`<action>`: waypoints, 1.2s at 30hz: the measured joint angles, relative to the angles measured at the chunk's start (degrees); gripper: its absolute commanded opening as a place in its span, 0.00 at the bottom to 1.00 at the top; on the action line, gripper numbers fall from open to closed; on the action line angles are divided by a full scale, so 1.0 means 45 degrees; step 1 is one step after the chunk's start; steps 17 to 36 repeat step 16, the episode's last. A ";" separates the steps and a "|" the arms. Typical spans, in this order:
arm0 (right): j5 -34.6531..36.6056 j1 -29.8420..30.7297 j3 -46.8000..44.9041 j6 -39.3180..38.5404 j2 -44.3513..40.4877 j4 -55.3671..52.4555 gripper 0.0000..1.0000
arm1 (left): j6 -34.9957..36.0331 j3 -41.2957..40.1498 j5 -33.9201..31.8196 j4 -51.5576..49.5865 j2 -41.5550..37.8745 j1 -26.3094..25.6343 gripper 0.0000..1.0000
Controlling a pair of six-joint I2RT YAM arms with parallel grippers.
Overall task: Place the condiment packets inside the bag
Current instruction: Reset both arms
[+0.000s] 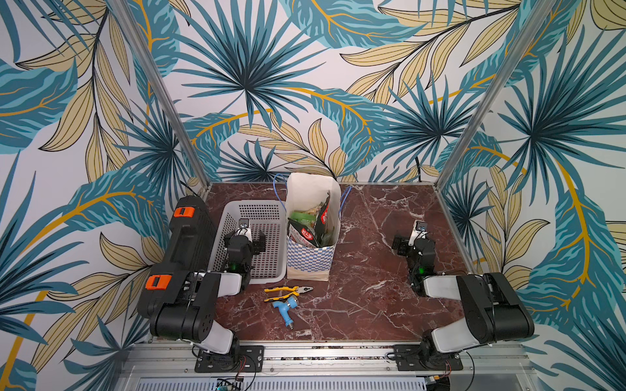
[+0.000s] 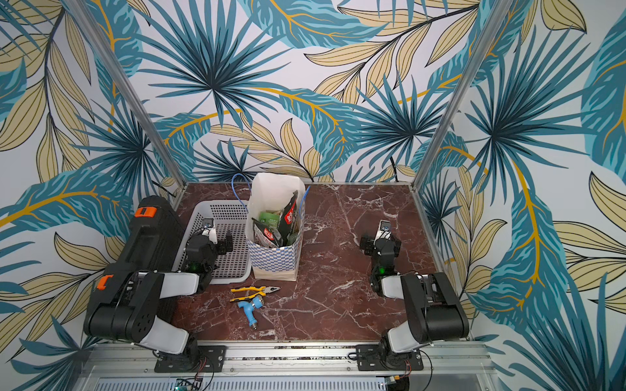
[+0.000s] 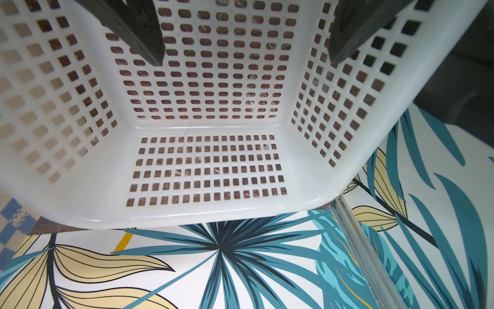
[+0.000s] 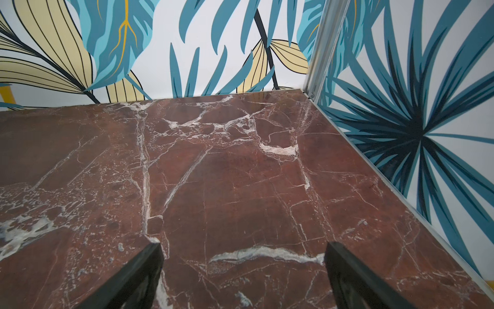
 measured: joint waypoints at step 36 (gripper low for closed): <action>-0.0044 0.0000 0.0000 -0.0034 0.0000 -0.0019 0.99 | 0.0010 0.0000 0.0053 0.0078 0.0000 0.0000 1.00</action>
